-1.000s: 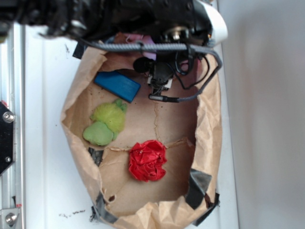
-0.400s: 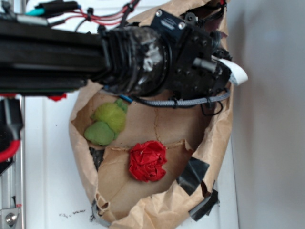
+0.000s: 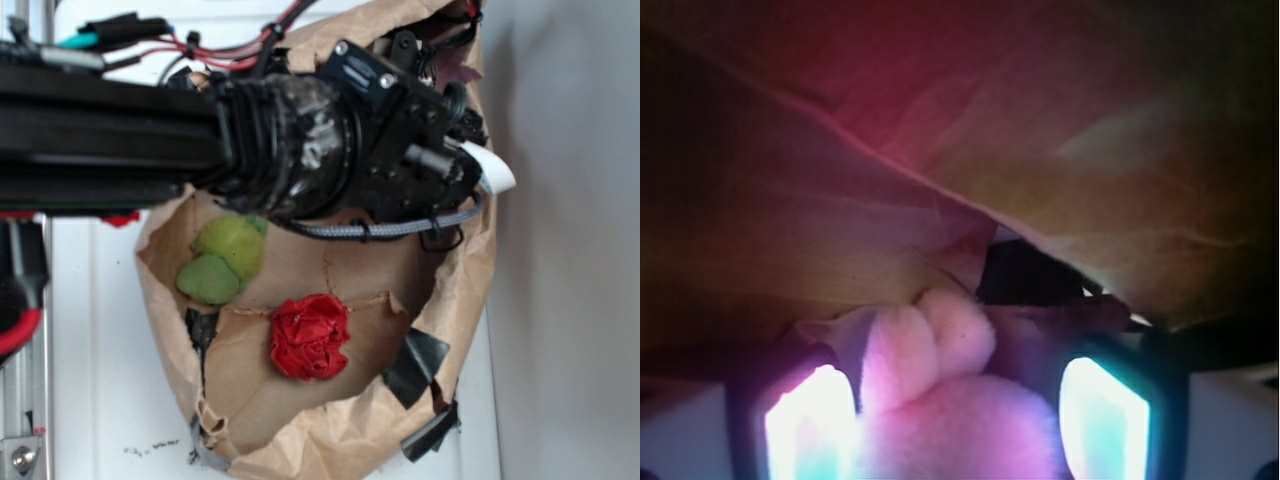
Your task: Grab the pink bunny.
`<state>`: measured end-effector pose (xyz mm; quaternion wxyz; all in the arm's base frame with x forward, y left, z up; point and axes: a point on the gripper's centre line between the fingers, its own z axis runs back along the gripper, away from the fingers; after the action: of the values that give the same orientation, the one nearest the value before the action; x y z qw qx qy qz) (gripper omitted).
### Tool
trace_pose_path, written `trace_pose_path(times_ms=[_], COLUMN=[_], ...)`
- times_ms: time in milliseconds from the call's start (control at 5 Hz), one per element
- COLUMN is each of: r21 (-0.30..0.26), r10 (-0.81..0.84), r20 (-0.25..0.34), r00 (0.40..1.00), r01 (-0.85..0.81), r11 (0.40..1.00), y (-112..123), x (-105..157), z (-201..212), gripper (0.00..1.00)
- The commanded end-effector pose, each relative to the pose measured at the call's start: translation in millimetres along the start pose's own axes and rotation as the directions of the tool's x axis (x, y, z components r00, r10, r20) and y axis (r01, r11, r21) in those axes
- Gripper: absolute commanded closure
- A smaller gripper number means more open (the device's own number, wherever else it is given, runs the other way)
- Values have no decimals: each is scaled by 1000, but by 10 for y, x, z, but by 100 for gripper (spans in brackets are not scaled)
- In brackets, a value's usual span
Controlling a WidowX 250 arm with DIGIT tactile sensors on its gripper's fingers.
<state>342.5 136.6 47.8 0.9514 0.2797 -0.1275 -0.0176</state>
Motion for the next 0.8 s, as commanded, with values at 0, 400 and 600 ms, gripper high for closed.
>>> trace_pose_path(times_ms=[0, 400, 600], r21=[-13, -41, -111], r10=[13, 16, 14], r20=[36, 19, 30], r00=[999, 1000, 999], r01=[-13, -15, -11], r11=[1000, 999, 994], y=[123, 180, 284], x=[109, 111, 56], z=[18, 77, 314], gripper=[100, 100, 100])
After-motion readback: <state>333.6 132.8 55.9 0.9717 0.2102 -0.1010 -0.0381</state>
